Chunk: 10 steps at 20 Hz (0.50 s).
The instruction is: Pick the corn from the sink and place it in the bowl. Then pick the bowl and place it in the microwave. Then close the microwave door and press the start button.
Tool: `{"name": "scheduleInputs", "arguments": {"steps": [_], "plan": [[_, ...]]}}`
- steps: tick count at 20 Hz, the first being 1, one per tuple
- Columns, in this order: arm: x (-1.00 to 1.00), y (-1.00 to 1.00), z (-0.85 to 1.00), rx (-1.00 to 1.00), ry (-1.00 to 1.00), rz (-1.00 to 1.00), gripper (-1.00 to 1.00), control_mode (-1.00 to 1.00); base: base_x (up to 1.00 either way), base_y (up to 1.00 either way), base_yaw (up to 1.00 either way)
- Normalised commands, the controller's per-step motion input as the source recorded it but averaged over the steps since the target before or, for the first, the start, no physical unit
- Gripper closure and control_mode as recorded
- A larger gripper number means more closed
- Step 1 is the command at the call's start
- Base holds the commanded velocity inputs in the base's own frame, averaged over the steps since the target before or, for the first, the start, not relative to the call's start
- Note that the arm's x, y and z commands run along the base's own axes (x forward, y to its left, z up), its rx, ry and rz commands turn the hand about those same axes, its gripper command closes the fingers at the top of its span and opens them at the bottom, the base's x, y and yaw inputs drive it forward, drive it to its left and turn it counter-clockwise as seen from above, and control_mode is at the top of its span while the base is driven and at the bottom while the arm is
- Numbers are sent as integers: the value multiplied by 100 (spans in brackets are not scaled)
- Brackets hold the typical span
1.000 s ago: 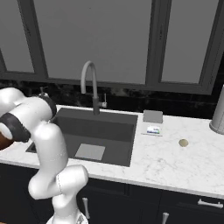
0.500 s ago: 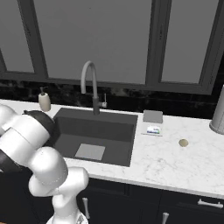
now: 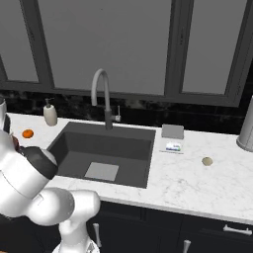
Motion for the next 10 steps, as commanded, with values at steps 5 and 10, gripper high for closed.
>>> {"name": "scheduleInputs", "arguments": {"steps": [5, 10], "plan": [[2, 0, 9, -21, 21, 0, -100, -100, 0, 0, 0], [0, -8, 8, -12, 13, 1, -100, -100, 0, 0, 0]]}}
